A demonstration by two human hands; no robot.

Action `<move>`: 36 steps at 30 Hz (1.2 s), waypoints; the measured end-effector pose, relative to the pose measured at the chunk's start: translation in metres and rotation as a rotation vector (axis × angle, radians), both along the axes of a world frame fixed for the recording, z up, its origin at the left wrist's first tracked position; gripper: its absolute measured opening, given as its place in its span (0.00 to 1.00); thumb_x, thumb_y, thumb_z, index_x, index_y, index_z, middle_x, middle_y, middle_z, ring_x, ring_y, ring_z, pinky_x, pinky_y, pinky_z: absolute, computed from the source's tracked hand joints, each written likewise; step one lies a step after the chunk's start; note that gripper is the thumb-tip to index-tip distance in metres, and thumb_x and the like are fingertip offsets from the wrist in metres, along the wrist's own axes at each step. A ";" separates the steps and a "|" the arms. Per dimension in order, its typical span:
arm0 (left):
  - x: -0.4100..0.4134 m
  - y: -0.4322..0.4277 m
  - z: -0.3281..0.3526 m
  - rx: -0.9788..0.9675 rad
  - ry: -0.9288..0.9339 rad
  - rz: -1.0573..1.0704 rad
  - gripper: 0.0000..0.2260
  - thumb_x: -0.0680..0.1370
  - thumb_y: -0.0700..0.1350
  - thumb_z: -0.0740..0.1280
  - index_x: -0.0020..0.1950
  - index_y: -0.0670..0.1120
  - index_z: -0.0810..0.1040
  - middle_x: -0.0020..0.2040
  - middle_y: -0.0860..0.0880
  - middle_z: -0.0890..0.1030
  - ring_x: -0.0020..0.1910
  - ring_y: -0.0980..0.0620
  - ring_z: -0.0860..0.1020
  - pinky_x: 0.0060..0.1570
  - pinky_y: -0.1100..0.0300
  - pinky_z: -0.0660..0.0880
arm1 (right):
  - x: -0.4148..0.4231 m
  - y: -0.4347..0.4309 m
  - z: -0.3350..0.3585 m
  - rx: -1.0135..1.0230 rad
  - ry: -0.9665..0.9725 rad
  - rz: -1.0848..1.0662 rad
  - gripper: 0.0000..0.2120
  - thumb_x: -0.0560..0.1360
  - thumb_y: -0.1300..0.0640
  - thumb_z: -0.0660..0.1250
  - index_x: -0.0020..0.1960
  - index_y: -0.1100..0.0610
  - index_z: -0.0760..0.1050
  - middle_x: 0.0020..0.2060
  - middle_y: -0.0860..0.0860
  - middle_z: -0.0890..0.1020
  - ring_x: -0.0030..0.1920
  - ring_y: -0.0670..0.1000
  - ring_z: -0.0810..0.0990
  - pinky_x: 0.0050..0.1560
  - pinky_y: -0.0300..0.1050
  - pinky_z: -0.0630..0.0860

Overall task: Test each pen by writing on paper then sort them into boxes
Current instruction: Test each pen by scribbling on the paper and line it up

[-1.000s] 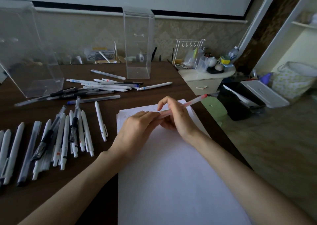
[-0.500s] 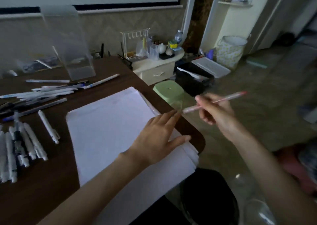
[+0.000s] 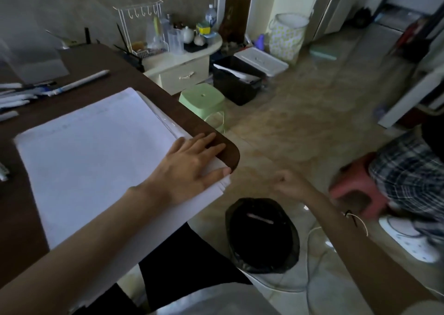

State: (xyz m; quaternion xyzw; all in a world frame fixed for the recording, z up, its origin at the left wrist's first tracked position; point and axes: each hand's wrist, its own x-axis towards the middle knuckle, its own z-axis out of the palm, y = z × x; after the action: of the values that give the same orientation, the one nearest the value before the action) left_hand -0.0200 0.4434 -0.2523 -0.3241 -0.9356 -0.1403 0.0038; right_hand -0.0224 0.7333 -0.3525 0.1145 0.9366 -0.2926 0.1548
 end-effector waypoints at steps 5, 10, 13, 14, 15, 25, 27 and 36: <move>-0.006 -0.026 0.012 0.095 0.002 0.091 0.35 0.73 0.70 0.42 0.74 0.54 0.62 0.75 0.50 0.60 0.74 0.51 0.55 0.72 0.49 0.53 | -0.027 -0.048 0.088 -0.125 0.457 0.033 0.04 0.78 0.56 0.64 0.51 0.53 0.77 0.43 0.43 0.79 0.44 0.41 0.77 0.43 0.35 0.71; -0.008 -0.085 0.029 0.129 -0.042 0.310 0.32 0.74 0.71 0.44 0.72 0.56 0.63 0.75 0.53 0.60 0.74 0.52 0.56 0.71 0.51 0.53 | -0.058 -0.143 0.129 -0.352 0.523 0.333 0.05 0.76 0.58 0.64 0.47 0.52 0.79 0.41 0.45 0.82 0.42 0.45 0.80 0.46 0.42 0.77; 0.000 -0.123 0.031 0.154 -0.062 0.470 0.30 0.72 0.65 0.48 0.71 0.56 0.65 0.74 0.53 0.61 0.73 0.52 0.58 0.70 0.53 0.55 | -0.080 -0.205 0.135 -0.329 0.517 0.502 0.06 0.76 0.58 0.63 0.47 0.54 0.79 0.41 0.45 0.82 0.44 0.45 0.80 0.48 0.44 0.76; 0.004 -0.136 0.030 0.161 -0.048 0.518 0.30 0.72 0.65 0.49 0.71 0.56 0.66 0.74 0.53 0.62 0.72 0.51 0.59 0.69 0.52 0.56 | -0.087 -0.225 0.137 -0.316 0.519 0.541 0.06 0.76 0.57 0.64 0.45 0.54 0.79 0.39 0.44 0.81 0.42 0.45 0.79 0.47 0.43 0.75; 0.007 -0.145 0.027 0.171 -0.028 0.557 0.30 0.72 0.64 0.49 0.70 0.55 0.67 0.73 0.52 0.64 0.72 0.50 0.61 0.69 0.51 0.57 | -0.095 -0.241 0.137 -0.305 0.522 0.569 0.06 0.75 0.56 0.64 0.44 0.53 0.79 0.38 0.43 0.81 0.40 0.44 0.78 0.45 0.43 0.73; 0.024 -0.203 -0.005 0.082 0.145 0.676 0.24 0.76 0.58 0.53 0.63 0.46 0.76 0.64 0.44 0.76 0.62 0.43 0.75 0.60 0.48 0.69 | -0.154 -0.386 0.124 -0.114 0.647 0.806 0.14 0.76 0.68 0.59 0.59 0.60 0.75 0.58 0.56 0.77 0.59 0.54 0.73 0.58 0.40 0.66; 0.024 -0.202 -0.009 0.037 0.145 0.665 0.23 0.76 0.58 0.53 0.61 0.47 0.77 0.62 0.44 0.77 0.60 0.44 0.76 0.59 0.47 0.71 | -0.171 -0.396 0.122 0.028 0.683 0.781 0.20 0.76 0.69 0.56 0.66 0.60 0.71 0.65 0.55 0.73 0.65 0.56 0.68 0.65 0.44 0.61; 0.024 -0.203 -0.011 0.004 0.131 0.671 0.22 0.77 0.57 0.52 0.62 0.48 0.76 0.63 0.47 0.77 0.62 0.47 0.75 0.60 0.50 0.69 | -0.202 -0.396 0.105 0.329 0.720 0.780 0.11 0.81 0.54 0.58 0.59 0.57 0.74 0.55 0.55 0.74 0.57 0.56 0.68 0.55 0.46 0.63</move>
State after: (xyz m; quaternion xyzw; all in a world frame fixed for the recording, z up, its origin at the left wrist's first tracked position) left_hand 0.0044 0.2404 -0.2637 -0.0066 -0.9876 -0.1119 0.1103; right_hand -0.2247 0.3372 -0.2477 -0.3255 0.9367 -0.0840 -0.0979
